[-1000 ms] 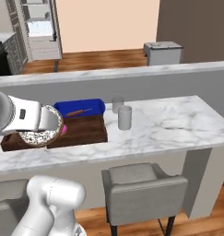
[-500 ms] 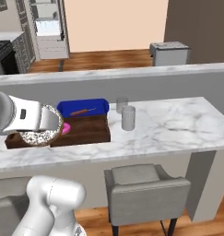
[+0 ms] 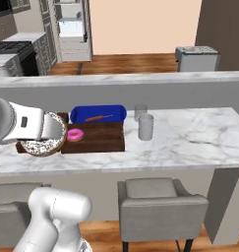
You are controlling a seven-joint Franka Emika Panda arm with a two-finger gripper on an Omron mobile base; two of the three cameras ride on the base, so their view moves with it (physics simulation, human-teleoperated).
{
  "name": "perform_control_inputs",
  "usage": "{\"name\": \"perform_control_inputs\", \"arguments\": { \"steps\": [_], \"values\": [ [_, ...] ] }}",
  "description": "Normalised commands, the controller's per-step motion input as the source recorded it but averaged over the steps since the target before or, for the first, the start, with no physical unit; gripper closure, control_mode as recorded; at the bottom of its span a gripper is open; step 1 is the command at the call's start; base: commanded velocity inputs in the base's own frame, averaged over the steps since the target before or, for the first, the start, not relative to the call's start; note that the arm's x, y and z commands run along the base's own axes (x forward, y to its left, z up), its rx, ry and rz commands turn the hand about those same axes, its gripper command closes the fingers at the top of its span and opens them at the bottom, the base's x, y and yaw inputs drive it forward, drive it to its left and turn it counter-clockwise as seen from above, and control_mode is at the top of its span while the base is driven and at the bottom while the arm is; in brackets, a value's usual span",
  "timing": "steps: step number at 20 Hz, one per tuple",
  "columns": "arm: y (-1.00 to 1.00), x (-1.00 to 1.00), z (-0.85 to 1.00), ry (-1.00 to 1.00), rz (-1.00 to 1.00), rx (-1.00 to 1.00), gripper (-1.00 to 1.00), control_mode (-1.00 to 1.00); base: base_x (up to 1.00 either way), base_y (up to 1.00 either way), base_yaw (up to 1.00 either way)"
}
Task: Take the donuts from the fridge and place them on the empty tray on the dining counter.
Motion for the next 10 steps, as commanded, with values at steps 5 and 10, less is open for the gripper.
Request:
{"name": "perform_control_inputs", "arguments": {
  "steps": [5, 10],
  "values": [
    [0.14, 0.60, -0.08, 0.13, 0.16, 0.07, 1.00, -1.00, 0.40, 0.07, 0.20],
    [0.58, 1.00, -0.58, 0.17, 0.12, 0.10, 1.00, -1.00, 0.00, 0.00, 0.00]
  ]
}}
